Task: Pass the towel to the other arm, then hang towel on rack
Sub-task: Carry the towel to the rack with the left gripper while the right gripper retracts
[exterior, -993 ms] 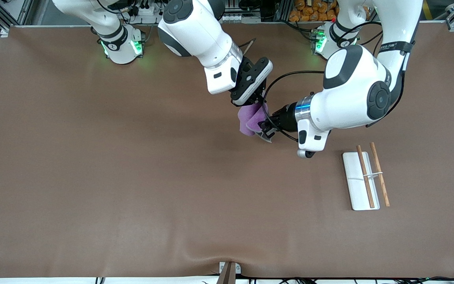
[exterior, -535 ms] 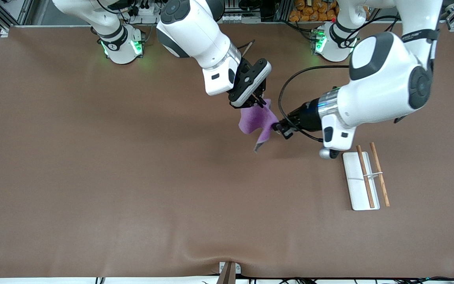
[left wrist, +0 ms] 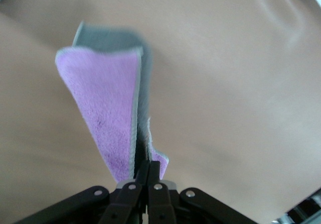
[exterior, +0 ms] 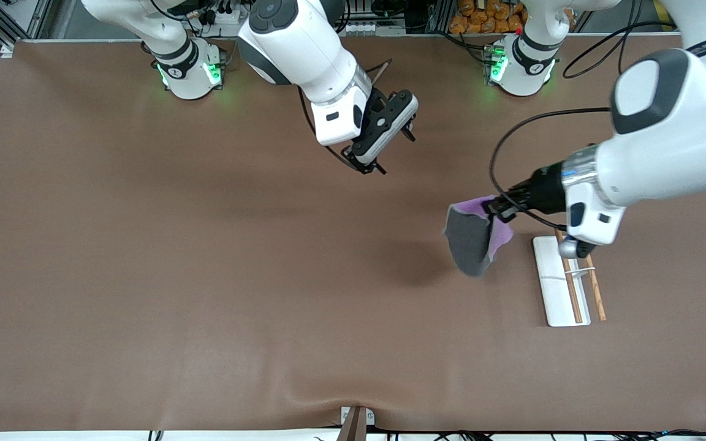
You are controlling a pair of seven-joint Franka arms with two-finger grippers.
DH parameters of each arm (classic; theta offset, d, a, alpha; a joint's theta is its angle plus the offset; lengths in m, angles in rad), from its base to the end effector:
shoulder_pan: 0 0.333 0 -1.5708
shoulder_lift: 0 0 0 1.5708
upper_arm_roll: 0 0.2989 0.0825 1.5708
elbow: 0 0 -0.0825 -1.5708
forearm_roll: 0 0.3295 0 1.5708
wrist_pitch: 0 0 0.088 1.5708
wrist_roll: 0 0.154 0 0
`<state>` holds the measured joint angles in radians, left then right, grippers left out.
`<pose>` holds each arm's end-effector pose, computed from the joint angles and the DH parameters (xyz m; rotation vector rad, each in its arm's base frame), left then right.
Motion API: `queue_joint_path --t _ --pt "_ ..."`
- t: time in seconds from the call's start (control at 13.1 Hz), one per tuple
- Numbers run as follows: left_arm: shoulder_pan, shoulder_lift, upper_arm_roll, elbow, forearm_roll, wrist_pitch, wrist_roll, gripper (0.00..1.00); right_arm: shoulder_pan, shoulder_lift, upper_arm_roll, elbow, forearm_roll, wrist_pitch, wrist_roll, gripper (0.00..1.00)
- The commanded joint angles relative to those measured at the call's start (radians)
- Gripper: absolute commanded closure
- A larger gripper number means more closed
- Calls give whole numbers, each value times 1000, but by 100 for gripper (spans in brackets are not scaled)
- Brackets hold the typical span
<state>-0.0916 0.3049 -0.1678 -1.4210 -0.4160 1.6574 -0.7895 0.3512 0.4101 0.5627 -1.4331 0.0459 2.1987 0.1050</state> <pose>0.5540 -0.1957 0.4817 2.6271 0.7931 -0.4007 0.4475 0.4895 0.4870 -2.5386 -0.9356 -0.3341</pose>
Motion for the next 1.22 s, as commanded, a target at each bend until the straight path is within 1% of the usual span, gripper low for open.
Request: queue_joint_path --t 0.0,0.23,0.31,0.38,0.53,0.69,0.84,0.92,0.99,1.07,1.15 --pt "26 -18 -6 -3 93 -54 106 100 -87 -62 0 -21 5 -136 7 0" --pt "53 -17 -6 -3 187 -70 260 100 -243 -106 -1 -21 -1 -316 5 0" --pt "68 -15 -6 -3 204 -74 310 100 -305 -117 -1 -21 -14 -368 5 0" --pt "82 -12 -6 -3 227 -80 360 100 -364 -125 -1 -21 -44 -410 -4 0" --pt "108 -6 -6 -3 265 -81 471 100 -452 -134 -1 -21 -105 -465 -7 0" --pt "119 5 -6 -1 299 -81 548 100 -478 -189 -47 -61 -119 -485 4 0" --pt "156 22 -6 -3 302 -74 582 100 -546 -220 -64 -73 -123 -529 -4 0" --pt "170 29 -6 -3 301 -70 620 100 -535 -247 -120 -84 -123 -557 -7 0" --pt "176 39 -6 -1 299 -67 657 100 -476 -287 -201 -102 -123 -568 -8 0" --pt "187 40 -6 -1 299 -56 668 100 -454 -313 -242 -133 -121 -583 -8 0" --pt "191 42 -6 1 298 -45 670 100 -457 -335 -251 -154 -121 -602 -8 0"
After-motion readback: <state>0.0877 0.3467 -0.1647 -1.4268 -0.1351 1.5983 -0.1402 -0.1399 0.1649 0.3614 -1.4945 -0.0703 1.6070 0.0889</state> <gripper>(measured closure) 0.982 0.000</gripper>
